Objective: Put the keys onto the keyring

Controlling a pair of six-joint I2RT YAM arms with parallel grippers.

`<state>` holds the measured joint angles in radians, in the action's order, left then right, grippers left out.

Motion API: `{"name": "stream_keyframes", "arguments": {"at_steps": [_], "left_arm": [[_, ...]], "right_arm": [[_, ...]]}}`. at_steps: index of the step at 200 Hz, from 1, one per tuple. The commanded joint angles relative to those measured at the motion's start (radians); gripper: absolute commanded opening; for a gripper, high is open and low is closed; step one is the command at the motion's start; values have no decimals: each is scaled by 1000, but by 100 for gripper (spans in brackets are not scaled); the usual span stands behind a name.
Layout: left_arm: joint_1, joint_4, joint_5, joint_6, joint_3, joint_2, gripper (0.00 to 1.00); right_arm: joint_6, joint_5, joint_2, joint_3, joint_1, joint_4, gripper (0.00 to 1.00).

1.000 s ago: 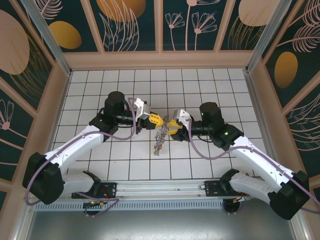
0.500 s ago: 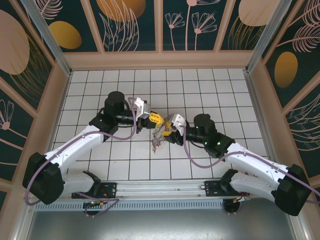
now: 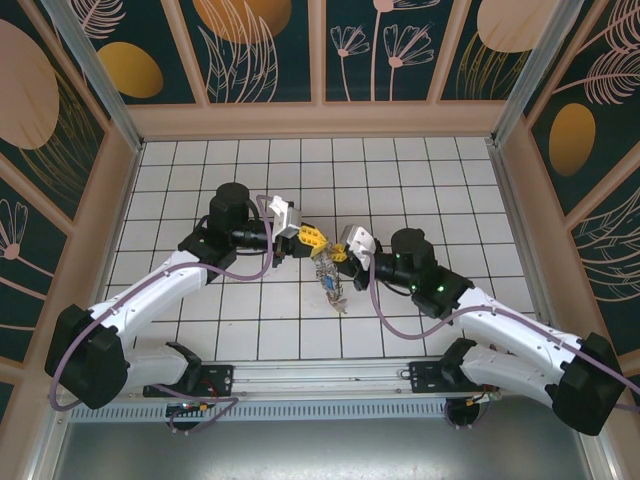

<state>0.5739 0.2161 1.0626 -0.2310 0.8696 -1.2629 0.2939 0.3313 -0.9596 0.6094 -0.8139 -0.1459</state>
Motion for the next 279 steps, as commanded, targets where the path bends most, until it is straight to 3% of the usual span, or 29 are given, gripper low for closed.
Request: {"name": "stream_keyframes", "arguments": {"at_steps": [1,70,135,179,205,232,265,279], "left_arm": [[-7,16,6,-24,2,24,0],[-6,-9,62,-60,2,16,0],[-8,-67,20,-94,12,10,0],[-8,-44,-7,-95,-16,-2,0],[-6,-26,-63,-68,-22,-12,0],[-7,29,-101,34,-33,-21,0],[-8,110,-125,114,-70,9,21],[-27,101,-154,154,-79,41,26]], "right_arm": [[49,15,28,73,11,89,0],[120,46,-21,204,53,265,0],[153,88,-50,256,56,313,0],[249,37,-61,372,56,489,0],[365,-67,-118,493,46,661,0],[534,-303,-200,642,-13,841,0],[714,-512,-304,798,-66,930,0],[785,-569,-328,838,-77,918,0]]}}
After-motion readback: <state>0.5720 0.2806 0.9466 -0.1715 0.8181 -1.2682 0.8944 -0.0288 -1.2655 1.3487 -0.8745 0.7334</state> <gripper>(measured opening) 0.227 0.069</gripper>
